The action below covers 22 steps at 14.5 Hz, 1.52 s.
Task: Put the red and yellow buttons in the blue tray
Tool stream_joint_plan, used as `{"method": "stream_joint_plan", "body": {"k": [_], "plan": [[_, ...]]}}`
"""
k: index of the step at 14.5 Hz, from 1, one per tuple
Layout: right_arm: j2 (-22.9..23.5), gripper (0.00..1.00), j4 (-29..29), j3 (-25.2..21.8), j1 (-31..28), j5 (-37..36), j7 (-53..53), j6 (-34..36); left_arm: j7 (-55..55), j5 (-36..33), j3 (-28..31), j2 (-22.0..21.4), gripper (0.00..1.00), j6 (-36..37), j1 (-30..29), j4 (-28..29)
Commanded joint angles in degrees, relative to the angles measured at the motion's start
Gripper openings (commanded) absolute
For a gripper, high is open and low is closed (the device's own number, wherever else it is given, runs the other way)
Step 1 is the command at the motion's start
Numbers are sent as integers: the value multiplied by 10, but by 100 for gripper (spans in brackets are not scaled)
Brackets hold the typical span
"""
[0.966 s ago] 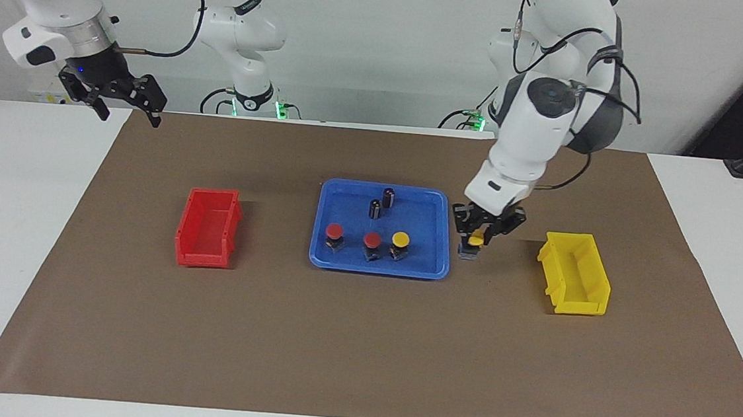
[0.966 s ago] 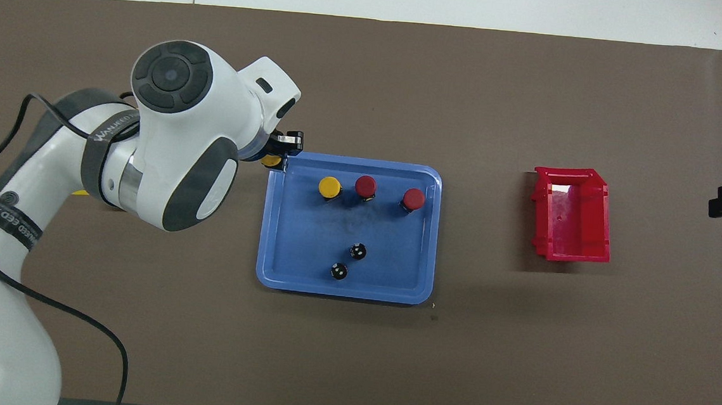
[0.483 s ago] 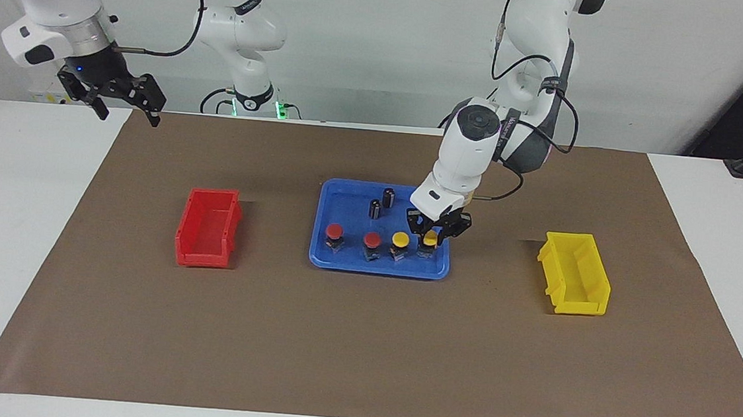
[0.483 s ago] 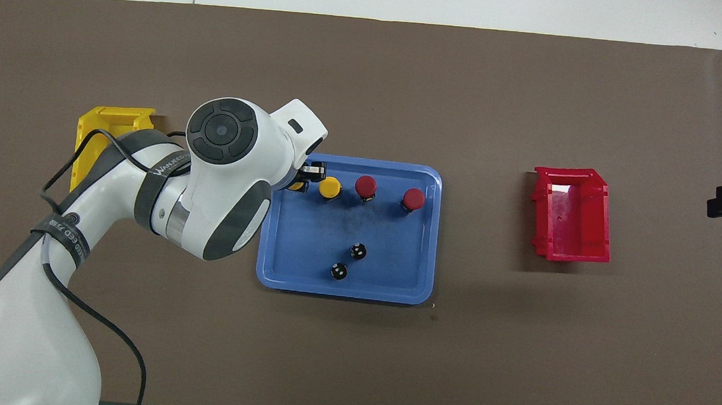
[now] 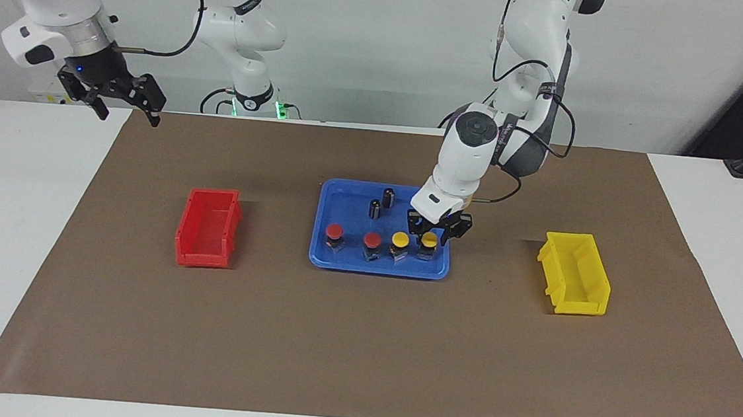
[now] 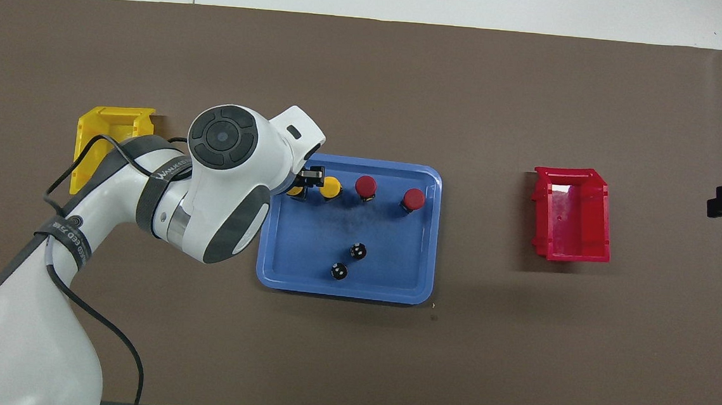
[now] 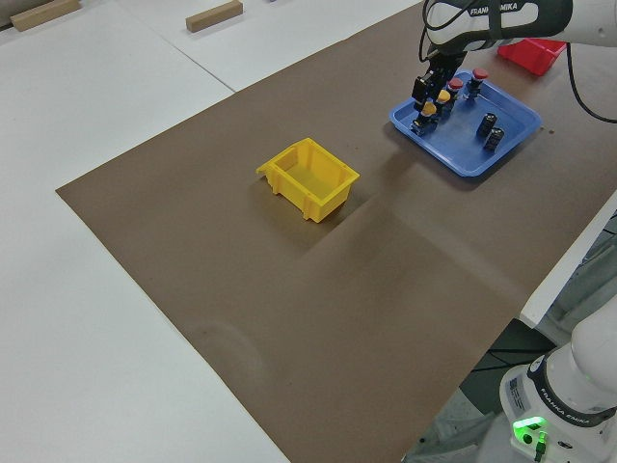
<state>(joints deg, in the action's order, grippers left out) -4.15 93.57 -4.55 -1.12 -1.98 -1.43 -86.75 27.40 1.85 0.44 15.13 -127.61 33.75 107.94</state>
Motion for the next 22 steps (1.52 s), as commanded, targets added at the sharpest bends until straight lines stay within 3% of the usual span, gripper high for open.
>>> {"method": "stream_joint_plan", "body": {"k": [1,6,10,16,22], "plan": [[-13,100,14,4,-5,-7,-16,3,-6,7,8,-28,100,-1,3,9],[-13,100,14,4,-5,-7,-16,8,-69,6,13,-94,100,88,-29,-6],[-13,100,14,4,-6,-7,-16,10,-160,6,13,-158,100,172,-104,-16],[-13,100,14,4,-6,-7,-16,10,-247,7,15,-155,100,301,-206,-123],[-13,100,14,4,-6,-7,-16,11,-317,3,15,-167,100,330,-287,-138]]}}
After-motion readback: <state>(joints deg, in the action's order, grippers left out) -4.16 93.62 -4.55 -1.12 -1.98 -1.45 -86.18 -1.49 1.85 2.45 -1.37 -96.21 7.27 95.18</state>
